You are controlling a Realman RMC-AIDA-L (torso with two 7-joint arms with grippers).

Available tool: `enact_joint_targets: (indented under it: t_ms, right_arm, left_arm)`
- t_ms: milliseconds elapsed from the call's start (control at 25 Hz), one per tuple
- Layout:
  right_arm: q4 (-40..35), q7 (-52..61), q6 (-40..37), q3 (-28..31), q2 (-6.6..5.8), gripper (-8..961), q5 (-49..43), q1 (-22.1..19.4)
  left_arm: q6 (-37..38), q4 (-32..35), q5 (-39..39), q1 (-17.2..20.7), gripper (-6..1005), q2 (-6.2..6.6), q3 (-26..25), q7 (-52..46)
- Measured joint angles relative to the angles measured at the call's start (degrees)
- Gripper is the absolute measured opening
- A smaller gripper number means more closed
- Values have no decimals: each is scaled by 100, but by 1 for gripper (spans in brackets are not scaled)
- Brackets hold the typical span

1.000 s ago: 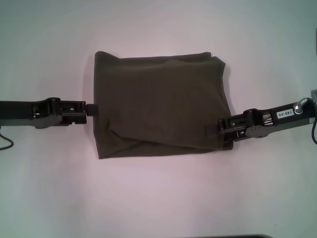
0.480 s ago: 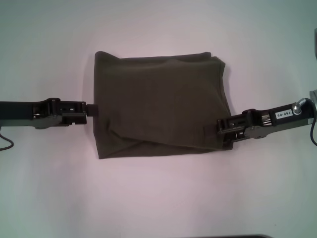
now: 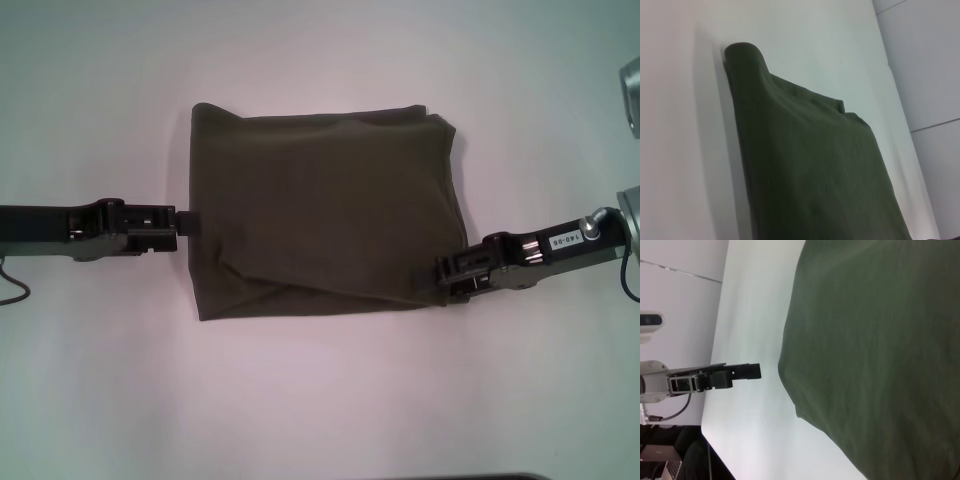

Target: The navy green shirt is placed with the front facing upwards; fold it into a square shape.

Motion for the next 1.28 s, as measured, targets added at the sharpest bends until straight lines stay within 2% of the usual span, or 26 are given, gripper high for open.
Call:
enact_joint_targets:
  t_ms: [520, 720, 840, 1000, 1280]
  right_arm:
    - [-36, 14, 11, -44, 8, 425, -6, 12]
    - [-53, 17, -145, -10, -17, 210, 4, 7]
    - [-145, 40, -278, 7, -43, 13, 19, -23]
    - [-388, 159, -443, 24, -86, 13, 22, -89]
    - [-439, 251, -463, 94, -290, 13, 21, -135]
  left_arm:
    - [-8, 0, 0, -9, 640, -7, 0, 0]
    - [-9, 0, 0, -5, 640, -7, 0, 0]
    - [-9, -1, 0, -3, 640, 0, 0, 0]
    - [-8, 12, 0, 5, 641, 10, 0, -3]
    - [-8, 17, 0, 9, 641, 8, 0, -12]
